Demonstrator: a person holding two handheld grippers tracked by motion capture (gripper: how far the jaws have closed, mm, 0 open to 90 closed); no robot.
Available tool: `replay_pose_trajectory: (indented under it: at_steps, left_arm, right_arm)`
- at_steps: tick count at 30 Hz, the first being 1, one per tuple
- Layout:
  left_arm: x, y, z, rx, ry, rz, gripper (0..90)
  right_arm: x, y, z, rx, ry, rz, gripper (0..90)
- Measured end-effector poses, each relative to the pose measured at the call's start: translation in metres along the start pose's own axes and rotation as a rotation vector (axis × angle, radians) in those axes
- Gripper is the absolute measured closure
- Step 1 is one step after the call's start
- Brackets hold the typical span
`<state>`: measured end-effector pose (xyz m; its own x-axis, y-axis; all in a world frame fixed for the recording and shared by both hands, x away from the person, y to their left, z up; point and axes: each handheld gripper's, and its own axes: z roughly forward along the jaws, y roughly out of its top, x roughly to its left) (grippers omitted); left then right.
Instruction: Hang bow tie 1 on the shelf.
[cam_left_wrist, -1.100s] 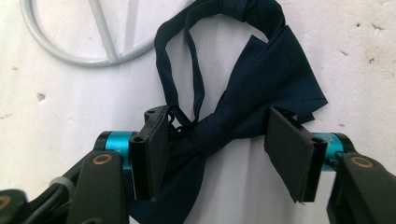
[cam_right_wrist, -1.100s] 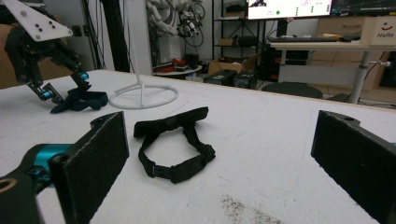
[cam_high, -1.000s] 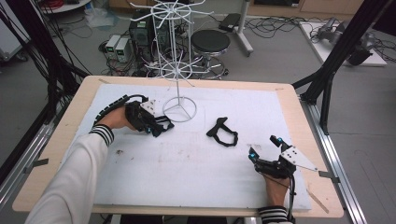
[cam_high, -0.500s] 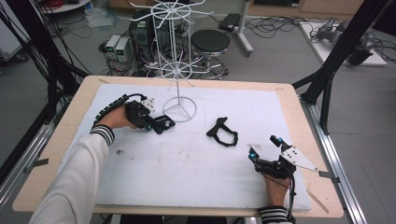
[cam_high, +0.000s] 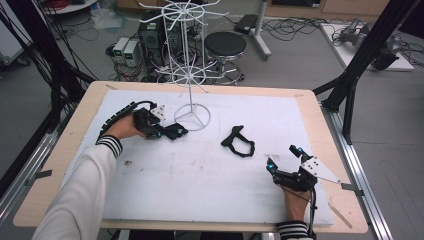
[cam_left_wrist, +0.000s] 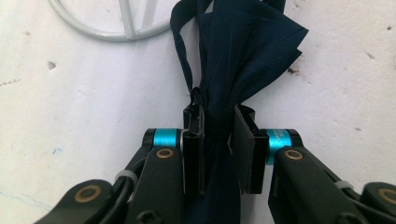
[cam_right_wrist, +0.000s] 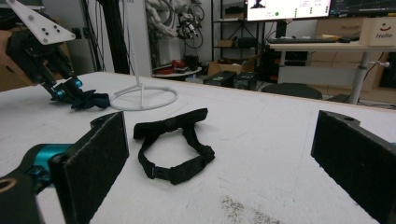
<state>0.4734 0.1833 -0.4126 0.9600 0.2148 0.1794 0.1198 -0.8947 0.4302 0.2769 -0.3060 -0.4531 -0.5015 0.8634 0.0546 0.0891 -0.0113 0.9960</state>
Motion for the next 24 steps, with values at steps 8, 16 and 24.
replay_pose_trajectory:
  at_steps: [8,16,24]
  left_arm:
    - [-0.004,-0.001,-0.004,-0.026,-0.013,-0.01,75.0]
    - [-0.006,-0.001,-0.013,-0.079,-0.025,-0.044,75.2]
    - [-0.017,-0.005,-0.029,-0.164,-0.011,-0.071,75.1]
  right_arm:
    - [0.0,0.0,0.0,0.0,0.0,-0.002,3.3]
    - [0.0,0.0,0.0,-0.001,0.0,-0.004,3.3]
    - [0.0,0.0,0.0,-0.001,0.0,0.001,3.3]
